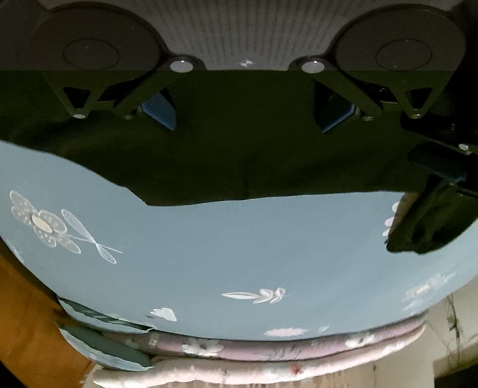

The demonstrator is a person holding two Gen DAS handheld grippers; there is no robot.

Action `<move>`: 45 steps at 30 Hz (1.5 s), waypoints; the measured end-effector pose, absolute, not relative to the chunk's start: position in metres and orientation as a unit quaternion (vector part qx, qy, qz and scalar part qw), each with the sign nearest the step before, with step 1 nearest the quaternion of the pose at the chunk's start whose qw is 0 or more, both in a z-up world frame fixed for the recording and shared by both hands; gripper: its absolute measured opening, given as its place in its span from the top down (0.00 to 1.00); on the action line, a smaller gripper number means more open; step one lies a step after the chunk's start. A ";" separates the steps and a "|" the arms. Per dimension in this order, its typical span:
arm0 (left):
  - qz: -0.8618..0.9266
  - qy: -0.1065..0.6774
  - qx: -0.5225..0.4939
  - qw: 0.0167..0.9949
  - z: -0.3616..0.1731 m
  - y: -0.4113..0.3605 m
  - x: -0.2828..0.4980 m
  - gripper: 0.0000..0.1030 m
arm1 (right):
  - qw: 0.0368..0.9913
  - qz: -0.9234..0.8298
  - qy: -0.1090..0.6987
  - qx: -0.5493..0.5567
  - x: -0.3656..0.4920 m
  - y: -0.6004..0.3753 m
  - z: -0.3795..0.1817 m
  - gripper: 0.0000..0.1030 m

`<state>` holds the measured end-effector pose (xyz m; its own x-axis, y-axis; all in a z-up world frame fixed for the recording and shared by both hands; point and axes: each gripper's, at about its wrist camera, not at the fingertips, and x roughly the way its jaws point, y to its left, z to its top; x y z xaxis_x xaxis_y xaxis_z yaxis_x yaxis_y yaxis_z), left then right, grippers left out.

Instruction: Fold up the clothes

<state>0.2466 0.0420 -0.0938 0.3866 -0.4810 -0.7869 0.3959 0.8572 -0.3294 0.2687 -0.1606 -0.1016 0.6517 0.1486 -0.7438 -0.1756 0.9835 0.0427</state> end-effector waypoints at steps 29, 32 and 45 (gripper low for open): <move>-0.161 0.374 -0.005 0.913 -0.059 0.015 0.155 0.35 | 0.960 0.101 0.245 0.086 0.133 -0.216 -0.069 0.00; -0.158 0.380 -0.001 0.911 -0.058 0.010 0.147 0.35 | 0.960 0.093 0.258 0.051 0.131 -0.206 -0.073 0.00; -0.156 0.428 0.003 0.890 -0.065 -0.001 0.131 0.34 | 0.942 0.094 0.322 0.023 0.142 -0.203 -0.091 0.00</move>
<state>0.1306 -0.0011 -0.0653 0.5851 -0.2751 -0.7629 0.2798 0.9514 -0.1285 0.1421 -0.2027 -0.0907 0.7748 0.1915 -0.6025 -0.1613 0.9814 0.1045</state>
